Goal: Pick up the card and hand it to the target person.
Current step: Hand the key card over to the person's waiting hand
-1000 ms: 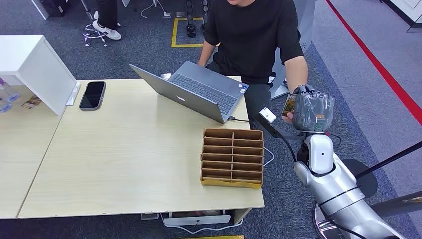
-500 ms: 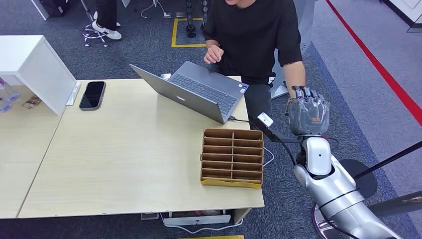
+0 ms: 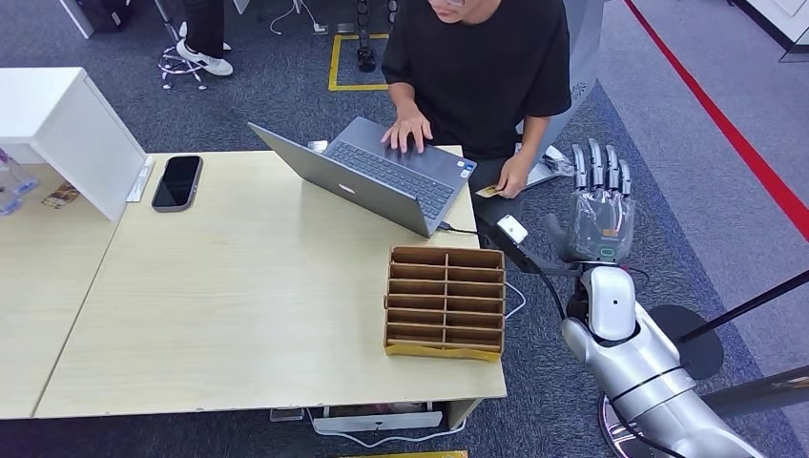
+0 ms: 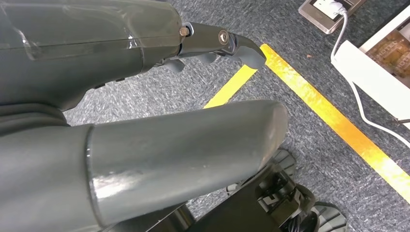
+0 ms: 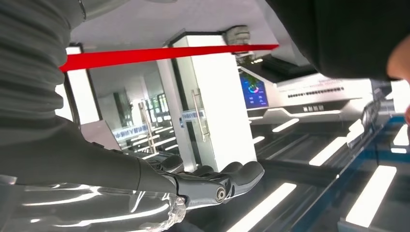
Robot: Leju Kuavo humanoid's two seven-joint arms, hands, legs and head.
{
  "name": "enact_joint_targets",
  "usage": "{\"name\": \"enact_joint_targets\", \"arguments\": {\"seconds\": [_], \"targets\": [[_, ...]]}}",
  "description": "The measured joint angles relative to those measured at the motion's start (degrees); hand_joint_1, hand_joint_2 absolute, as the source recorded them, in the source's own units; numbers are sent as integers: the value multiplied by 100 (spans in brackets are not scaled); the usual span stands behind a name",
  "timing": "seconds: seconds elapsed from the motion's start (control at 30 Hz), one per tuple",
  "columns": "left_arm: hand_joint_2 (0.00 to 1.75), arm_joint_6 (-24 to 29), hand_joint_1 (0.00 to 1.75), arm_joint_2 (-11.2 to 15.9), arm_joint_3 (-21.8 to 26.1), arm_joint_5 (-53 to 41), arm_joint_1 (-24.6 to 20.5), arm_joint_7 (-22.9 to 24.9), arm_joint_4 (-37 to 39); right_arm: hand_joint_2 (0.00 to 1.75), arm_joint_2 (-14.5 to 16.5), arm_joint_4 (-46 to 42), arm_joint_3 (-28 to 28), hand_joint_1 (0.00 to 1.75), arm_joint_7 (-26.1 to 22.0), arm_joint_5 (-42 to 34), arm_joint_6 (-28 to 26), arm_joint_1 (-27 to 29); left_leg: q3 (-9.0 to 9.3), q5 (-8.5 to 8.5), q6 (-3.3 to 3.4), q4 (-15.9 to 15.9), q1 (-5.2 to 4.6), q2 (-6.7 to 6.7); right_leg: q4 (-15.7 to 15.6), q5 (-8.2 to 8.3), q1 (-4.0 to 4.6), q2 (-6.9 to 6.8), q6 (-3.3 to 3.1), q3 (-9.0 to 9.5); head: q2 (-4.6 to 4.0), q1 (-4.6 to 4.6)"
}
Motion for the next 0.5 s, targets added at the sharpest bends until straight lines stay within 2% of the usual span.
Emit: {"name": "enact_joint_targets", "arguments": {"seconds": [0.23, 0.37, 0.5], "targets": [[0, 65, 0, 16, 0, 126, 78, -42, 0, 175, 189, -771, -99, 0, -446, -787, -151, 212, 0, 0, 0, -1, 0, -1, 0, 0, 0, 0, 0, 0, 0, -1], [0, 136, 0, 28, 2, 231, 137, -117, 1, 175, 305, -1180, -90, 0, -638, -1751, -90, 339, 0, 0, 0, -2, 0, -2, 0, 0, 0, 0, 0, 1, 0, 0], [0, 214, 0, 52, 4, 371, 217, -221, 3, 175, 391, -1526, 4, 0, -826, -2993, 242, 497, 0, 0, 0, -2, 0, -2, 0, 0, 0, 0, 0, 1, 0, 1]]}}
